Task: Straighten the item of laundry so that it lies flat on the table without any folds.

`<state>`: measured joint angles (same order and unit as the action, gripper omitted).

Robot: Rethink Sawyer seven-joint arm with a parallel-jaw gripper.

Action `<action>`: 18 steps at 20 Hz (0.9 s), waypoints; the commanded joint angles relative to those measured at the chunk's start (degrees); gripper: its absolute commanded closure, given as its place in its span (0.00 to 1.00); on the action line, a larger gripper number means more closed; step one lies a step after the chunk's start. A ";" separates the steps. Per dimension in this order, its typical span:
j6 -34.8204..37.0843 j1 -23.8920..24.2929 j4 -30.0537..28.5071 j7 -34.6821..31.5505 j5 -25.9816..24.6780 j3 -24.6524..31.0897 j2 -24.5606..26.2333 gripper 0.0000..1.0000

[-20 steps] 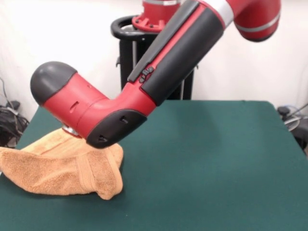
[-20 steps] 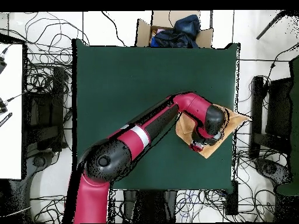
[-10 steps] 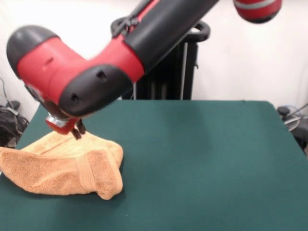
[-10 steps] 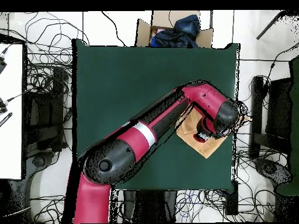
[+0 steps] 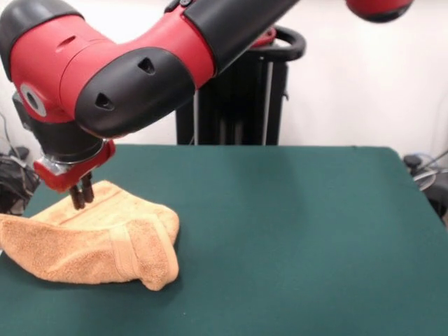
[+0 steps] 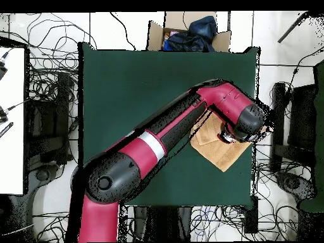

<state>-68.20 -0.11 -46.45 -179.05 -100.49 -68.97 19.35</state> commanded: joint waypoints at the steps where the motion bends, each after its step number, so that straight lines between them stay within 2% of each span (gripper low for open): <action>1: 4.41 -0.94 3.57 -23.58 5.01 2.46 2.73 1.00; 14: 9.55 -0.85 5.35 -26.04 5.57 3.84 3.94 1.00; 18: 11.03 -1.68 3.93 -25.89 7.15 5.06 3.08 1.00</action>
<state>-62.78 -0.36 -46.44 -189.99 -99.18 -68.97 20.39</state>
